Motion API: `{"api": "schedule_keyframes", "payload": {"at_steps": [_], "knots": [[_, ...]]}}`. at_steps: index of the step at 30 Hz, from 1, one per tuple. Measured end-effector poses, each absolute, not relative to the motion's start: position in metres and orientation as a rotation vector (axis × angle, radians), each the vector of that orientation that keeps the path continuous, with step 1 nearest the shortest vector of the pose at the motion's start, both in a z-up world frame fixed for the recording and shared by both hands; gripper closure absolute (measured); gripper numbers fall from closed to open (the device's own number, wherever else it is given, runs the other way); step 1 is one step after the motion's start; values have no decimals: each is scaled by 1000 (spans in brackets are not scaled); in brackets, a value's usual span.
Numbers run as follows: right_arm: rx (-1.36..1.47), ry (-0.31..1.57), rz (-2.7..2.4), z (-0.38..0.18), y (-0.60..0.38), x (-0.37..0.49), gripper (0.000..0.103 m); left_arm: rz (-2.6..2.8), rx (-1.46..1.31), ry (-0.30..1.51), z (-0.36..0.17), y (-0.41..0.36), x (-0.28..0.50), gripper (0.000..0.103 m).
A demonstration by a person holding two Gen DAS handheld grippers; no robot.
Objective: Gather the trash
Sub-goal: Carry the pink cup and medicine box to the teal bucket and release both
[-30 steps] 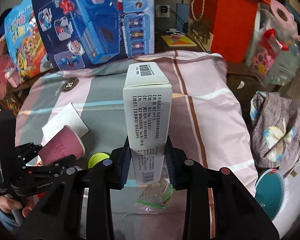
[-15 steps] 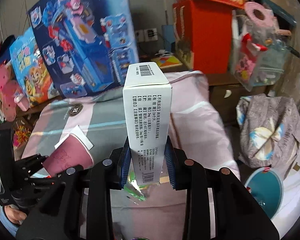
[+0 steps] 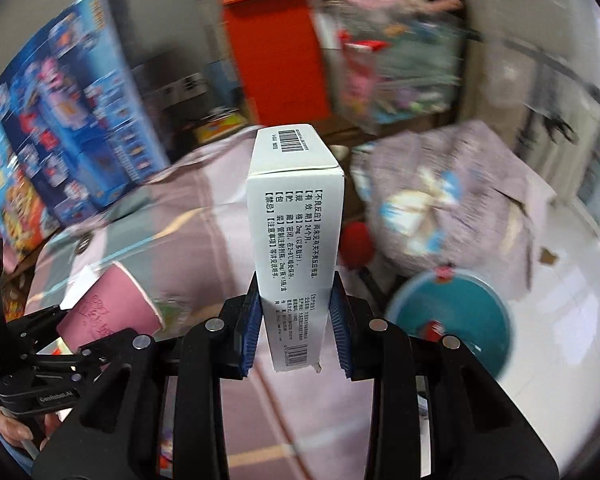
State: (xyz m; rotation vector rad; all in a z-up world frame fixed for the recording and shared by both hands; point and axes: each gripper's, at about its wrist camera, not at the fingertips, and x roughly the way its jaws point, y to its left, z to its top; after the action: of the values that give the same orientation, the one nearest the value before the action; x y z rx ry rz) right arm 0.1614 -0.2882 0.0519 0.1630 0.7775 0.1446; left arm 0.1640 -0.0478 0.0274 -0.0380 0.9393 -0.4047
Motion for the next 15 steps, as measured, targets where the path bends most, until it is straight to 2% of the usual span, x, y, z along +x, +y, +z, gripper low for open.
{"api": "schedule_keyframes", "payload": {"at_steps": [7, 15], "knots": [[323, 792, -20, 20, -401, 142, 73, -520, 74, 984, 16, -141, 172, 43], [467, 858, -101, -26, -473, 138, 72, -590, 157, 1040, -2, -219, 188, 42]]}}
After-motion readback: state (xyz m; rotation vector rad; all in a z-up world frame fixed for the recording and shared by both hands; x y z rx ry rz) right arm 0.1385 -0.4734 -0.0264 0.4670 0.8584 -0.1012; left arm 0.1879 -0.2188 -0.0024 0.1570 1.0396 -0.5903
